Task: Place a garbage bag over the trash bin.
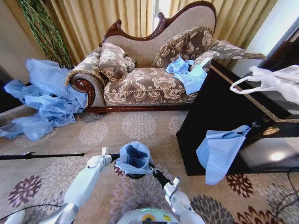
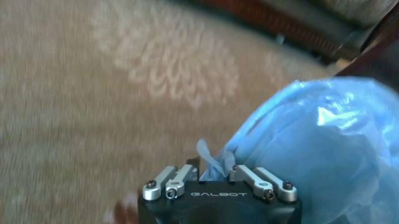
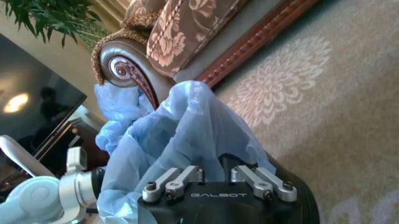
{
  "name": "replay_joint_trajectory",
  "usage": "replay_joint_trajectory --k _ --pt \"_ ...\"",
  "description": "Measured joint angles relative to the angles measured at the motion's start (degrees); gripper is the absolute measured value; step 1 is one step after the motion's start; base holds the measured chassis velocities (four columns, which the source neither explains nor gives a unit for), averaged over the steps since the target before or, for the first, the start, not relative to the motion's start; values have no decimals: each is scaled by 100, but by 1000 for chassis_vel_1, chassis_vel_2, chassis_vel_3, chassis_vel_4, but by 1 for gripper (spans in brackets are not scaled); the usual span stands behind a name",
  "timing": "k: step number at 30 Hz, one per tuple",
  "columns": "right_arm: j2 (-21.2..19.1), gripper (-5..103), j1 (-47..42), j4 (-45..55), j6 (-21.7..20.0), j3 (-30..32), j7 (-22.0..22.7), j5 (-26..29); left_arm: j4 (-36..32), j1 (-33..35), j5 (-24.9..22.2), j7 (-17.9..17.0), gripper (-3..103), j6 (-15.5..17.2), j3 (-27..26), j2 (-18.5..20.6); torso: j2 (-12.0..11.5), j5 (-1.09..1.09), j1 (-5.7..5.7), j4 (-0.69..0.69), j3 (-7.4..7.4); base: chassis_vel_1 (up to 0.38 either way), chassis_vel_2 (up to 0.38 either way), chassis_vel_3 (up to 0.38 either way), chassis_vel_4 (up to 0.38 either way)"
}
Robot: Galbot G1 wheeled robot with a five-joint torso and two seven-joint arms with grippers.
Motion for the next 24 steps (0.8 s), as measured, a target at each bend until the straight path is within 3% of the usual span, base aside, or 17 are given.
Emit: replay_joint_trajectory --k 2,4,6,7,9,10,13,14,17,18,19,22,24 --pt "-2 24 -66 72 13 62 -1 -21 -92 20 -36 44 27 -76 -25 11 0 0 0 0 0 0 0 0 0" --pt "-19 35 -201 195 49 162 0 -58 -349 130 -77 211 43 -145 -79 64 0 0 0 -5 0 0 0 0 0" --pt "-30 41 -225 213 65 177 1 -78 -404 173 -60 229 43 -156 -97 83 0 -1 0 -3 0 0 0 0 0" --pt "-34 41 -236 219 79 183 1 -95 -429 197 -41 233 49 -157 -107 89 0 0 0 -2 0 0 0 0 0" --pt "-36 51 -301 240 148 232 7 -170 -453 251 29 235 60 -167 -117 69 0 1 0 1 0 0 0 0 0" --pt "-36 51 -301 240 148 232 7 -170 -453 251 29 235 60 -167 -117 69 0 1 0 1 0 0 0 0 0" --pt "-32 68 -374 272 208 281 21 -250 -340 278 99 168 70 -129 -96 -35 0 -3 0 -7 0 0 0 0 0" --pt "-32 68 -374 272 208 281 21 -250 -340 278 99 168 70 -129 -96 -35 0 -3 0 -7 0 0 0 0 0" --pt "-22 84 -379 273 252 282 23 -366 -115 296 142 29 86 -129 -106 -143 1 8 -2 0 -2 0 0 0 0" --pt "-22 84 -379 273 258 278 22 -385 8 277 153 -22 92 -129 -115 -181 0 3 -1 1 -2 0 0 0 0" --pt "-22 84 -379 273 258 278 22 -385 8 277 153 -22 92 -129 -115 -181 0 3 -1 1 -2 0 0 0 0" --pt "-22 98 -367 277 268 228 19 -412 357 185 255 -49 100 -254 -135 -242 0 1 -1 -2 -1 0 0 0 0" --pt "-25 99 -360 280 269 213 17 -416 433 164 278 -49 100 -308 -136 -245 0 -3 -1 -1 -1 0 0 0 0"
